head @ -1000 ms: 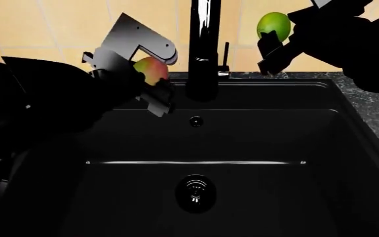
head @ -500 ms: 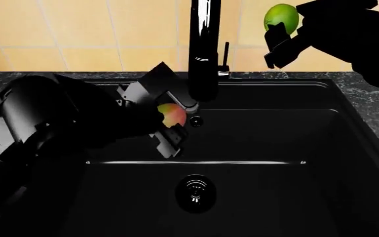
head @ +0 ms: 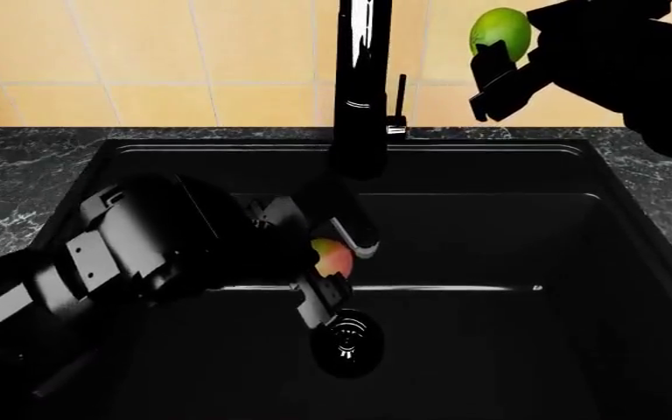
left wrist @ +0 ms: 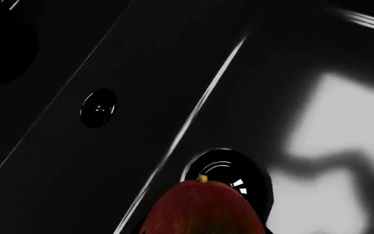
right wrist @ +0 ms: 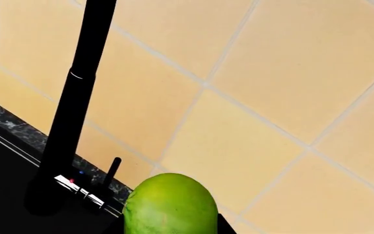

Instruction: Pick up the fruits and vegetables and place them in the sink. Turn on the sink faucet to wash them. Then turn the sink off and put them in the tray.

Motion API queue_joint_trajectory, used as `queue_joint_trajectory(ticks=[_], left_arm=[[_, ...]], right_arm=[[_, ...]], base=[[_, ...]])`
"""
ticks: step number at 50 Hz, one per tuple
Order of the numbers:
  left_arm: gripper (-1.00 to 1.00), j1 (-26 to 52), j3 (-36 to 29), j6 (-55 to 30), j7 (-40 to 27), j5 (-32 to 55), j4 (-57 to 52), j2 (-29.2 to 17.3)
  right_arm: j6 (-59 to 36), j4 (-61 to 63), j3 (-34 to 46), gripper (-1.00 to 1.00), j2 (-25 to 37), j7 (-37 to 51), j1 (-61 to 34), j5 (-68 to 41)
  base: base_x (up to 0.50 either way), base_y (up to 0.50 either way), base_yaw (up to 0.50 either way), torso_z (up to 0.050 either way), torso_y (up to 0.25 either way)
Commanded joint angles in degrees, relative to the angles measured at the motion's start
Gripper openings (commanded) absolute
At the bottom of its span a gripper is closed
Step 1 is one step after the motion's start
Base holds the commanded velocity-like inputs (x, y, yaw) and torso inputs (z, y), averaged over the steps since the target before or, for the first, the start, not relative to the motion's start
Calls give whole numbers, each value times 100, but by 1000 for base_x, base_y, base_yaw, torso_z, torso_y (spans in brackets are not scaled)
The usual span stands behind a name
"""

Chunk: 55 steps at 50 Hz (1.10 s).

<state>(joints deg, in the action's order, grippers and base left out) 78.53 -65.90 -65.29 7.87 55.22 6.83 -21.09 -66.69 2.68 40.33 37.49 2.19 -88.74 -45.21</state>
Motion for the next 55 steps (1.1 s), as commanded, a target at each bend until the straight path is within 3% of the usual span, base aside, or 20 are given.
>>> queue_joint_trajectory(ticks=[1,25,41,42,55], left_arm=[[-100,-88,-431,158,319,-297,470,323],[-100,-476,-1213,427,799,-722,1289,949],[-100,-592,-1420,556,916,-831,1372,1034],[100,-597,-1424,564,920,-833,1372,1032],[100,-626,-1349,700,918,-806,1300,984]], right_arm=[[36,0,2,-100,-6,-22,19,63],[112,-33,1,-100,16,-22,84,59],[159,-95,53,-100,-17,-53,94,84],[161,-100,57,-100,-19,-56,93,86],[170,-111,70,-100,-21,-46,110,87]], base=[[0,0,0,0,10],[0,0,0,1,0],[0,0,0,0,1],[0,0,0,0,0],[0,0,0,0,0]])
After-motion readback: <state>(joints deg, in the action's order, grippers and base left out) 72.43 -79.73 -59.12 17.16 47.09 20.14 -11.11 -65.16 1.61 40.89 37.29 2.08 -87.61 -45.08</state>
